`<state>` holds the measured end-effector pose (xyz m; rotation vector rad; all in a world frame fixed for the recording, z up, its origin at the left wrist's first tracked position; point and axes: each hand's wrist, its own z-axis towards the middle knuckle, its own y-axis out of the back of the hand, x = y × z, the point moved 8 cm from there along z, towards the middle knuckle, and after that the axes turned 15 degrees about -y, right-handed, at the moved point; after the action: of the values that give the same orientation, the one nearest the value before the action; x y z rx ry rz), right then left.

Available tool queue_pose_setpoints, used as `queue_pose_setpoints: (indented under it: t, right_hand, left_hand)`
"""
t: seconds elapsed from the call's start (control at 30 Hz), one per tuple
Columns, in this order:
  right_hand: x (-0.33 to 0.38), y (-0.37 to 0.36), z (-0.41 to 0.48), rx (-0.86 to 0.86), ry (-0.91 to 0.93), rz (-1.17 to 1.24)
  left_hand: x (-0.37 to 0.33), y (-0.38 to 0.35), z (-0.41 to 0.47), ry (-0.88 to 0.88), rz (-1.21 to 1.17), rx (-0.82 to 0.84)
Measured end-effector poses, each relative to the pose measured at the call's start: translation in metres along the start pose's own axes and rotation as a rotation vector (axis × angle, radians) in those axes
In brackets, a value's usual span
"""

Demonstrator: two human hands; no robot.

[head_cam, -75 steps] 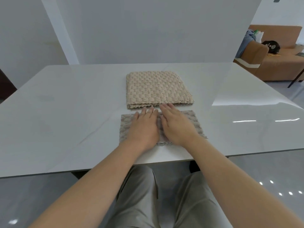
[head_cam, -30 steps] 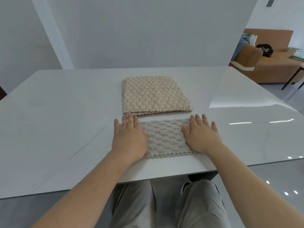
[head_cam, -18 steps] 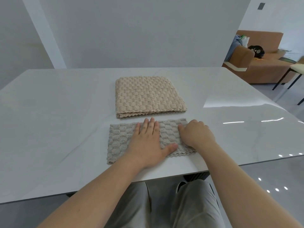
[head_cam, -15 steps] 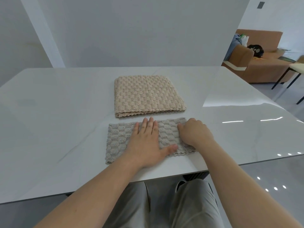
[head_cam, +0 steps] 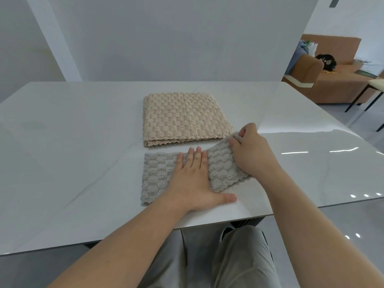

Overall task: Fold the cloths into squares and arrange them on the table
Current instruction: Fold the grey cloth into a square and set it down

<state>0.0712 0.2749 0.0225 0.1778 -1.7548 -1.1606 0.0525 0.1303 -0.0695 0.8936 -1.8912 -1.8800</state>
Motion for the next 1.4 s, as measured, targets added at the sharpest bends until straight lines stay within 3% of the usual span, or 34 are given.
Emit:
queue_pose_setpoints:
  t: [0.3, 0.43, 0.53, 0.6, 0.7, 0.77, 1.0, 1.4]
  right_hand:
    - [0.025, 0.013, -0.017, -0.035, 0.103, 0.007]
    - [0.026, 0.014, -0.018, -0.029, 0.109, -0.018]
    - [0.028, 0.014, -0.022, -0.009, 0.125, -0.037]
    - [0.031, 0.012, -0.027, 0.011, 0.156, -0.039]
    - [0.041, 0.007, -0.035, 0.038, 0.191, -0.028]
    - [0.050, 0.000, -0.041, 0.056, 0.218, -0.021]
    - [0.075, -0.038, -0.063, 0.129, 0.313, 0.001]
    - [0.090, -0.094, -0.090, 0.247, 0.315, -0.054]
  left_hand:
    - [-0.017, -0.002, 0.008, 0.002, -0.046, -0.019]
    - [-0.010, 0.013, 0.003, -0.110, -0.271, 0.031]
    - [0.006, 0.046, -0.016, -0.140, -0.396, -0.041]
    - [0.029, 0.068, -0.032, -0.060, -0.429, -0.196]
    - [0.082, 0.086, -0.060, 0.198, -0.471, -0.540]
    - [0.110, 0.082, -0.077, 0.356, -0.507, -0.642]
    - [0.137, 0.056, -0.094, 0.479, -0.684, -0.629]
    - [0.151, 0.046, -0.093, 0.471, -0.930, -0.635]
